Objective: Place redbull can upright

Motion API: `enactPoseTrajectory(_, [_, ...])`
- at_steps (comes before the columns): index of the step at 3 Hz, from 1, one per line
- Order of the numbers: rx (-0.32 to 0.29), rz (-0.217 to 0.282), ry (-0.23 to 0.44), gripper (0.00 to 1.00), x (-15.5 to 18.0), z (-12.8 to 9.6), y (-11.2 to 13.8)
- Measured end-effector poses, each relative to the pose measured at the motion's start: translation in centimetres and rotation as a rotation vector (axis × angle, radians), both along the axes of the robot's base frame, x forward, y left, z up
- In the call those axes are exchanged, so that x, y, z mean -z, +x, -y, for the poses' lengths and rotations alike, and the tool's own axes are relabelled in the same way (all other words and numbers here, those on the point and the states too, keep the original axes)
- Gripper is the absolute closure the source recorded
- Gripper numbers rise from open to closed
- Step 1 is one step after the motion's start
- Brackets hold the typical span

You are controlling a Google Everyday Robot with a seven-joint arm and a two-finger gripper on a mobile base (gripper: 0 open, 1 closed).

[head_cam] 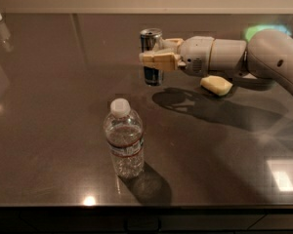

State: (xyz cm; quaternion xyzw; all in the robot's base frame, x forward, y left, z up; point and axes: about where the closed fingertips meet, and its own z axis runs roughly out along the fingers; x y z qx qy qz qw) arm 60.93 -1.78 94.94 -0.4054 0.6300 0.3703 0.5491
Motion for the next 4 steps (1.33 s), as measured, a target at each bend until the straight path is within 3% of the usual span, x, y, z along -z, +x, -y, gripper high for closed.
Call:
enactPoseTrajectory(2, [-0.031,0.066,0.073,1.0,1.7,0.0,-0.5])
enactPoseTrajectory(4, [-0.051,0.121,0.082,1.0,3.1,0.0,-0.9])
